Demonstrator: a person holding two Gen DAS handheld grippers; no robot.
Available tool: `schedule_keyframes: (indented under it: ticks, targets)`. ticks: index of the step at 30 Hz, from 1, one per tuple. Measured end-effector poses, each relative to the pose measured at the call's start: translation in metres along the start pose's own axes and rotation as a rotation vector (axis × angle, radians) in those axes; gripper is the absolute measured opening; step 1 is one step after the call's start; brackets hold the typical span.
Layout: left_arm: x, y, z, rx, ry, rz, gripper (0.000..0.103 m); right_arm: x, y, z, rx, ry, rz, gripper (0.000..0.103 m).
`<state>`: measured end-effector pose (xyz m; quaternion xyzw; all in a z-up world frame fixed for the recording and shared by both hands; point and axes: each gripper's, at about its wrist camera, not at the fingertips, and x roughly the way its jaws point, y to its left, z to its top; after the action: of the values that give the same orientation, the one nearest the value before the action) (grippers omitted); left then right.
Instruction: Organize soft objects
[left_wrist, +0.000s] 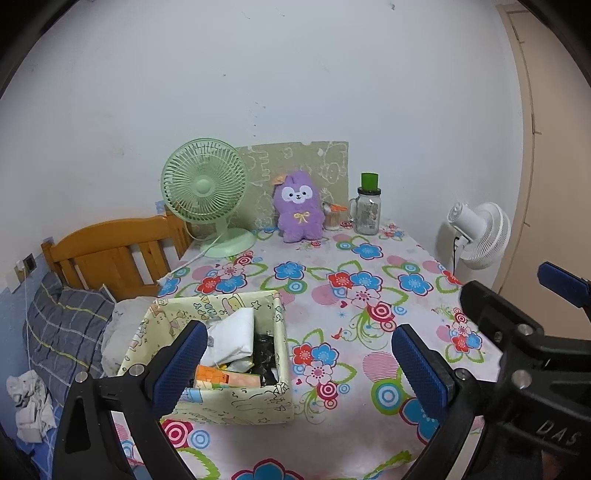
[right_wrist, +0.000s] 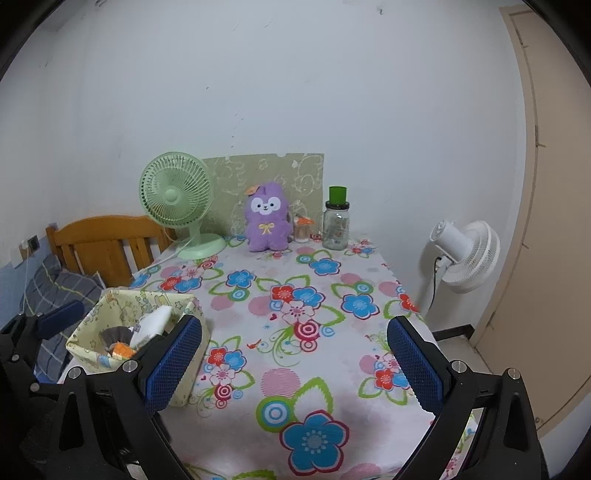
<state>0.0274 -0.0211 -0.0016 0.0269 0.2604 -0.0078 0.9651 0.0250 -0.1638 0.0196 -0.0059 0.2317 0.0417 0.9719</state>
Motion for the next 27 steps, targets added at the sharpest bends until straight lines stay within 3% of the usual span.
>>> schedule_keyframes:
  ticks: [27]
  targets:
    - [-0.026,0.006,0.0,-0.026,-0.045,-0.011,0.103,-0.029,-0.029,-0.008,0.047,-0.042,-0.07,0.102]
